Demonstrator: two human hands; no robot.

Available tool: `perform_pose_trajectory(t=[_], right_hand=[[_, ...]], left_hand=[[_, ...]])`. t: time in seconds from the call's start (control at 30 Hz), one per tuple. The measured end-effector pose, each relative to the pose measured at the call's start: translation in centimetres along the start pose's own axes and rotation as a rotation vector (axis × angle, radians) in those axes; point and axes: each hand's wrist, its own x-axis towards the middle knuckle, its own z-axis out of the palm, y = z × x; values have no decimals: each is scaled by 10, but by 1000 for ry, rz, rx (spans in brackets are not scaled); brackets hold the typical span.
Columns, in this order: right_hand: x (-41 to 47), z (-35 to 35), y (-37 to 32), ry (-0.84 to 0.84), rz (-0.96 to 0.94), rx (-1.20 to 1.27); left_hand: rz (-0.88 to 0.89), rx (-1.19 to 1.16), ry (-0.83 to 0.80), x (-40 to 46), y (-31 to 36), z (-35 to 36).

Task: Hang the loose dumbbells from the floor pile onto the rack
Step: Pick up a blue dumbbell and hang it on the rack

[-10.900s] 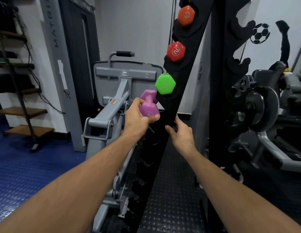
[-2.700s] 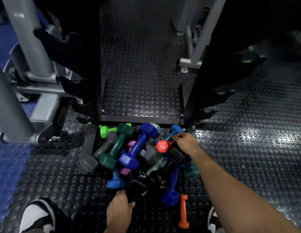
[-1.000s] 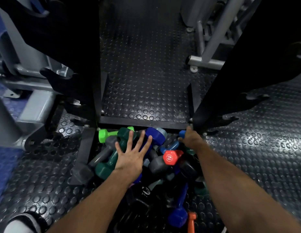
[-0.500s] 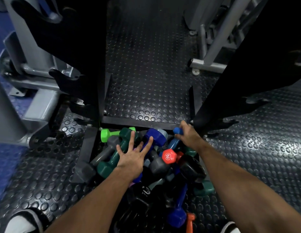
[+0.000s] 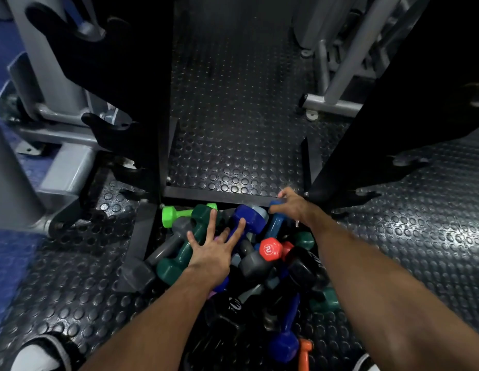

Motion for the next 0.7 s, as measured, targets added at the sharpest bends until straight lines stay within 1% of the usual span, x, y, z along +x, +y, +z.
perform_pose_trajectory(t=[0.07,0.17,0.27,0.37,0.43,0.57,0.67,0.7], right_hand=[[-3,-1,-7,-39,31,24],[-6,-2,-20,-62,61,-92],[-10,-3,-35,-87,47,-139],[-23,-5,-44,-16,15,-269],[-33,-9,-41,54,-15,-307],[-56,-22,-31,196,-96,-310],[-83,-29,-35,259,-143,-327],[-91,-30,-38,277,-161,-337]], left_hand=[[1,-2,-8,1,-1,1],[5,-8,-10,0,-1,2],[12,-11,-11,0,-2,0],[26,4,-39,0,-3,-2],[27,-3,-76,-1,-4,-5],[45,8,-154,-4,-9,-15],[71,8,-142,-8,-9,-27],[73,-27,-140,-10,-8,-33]])
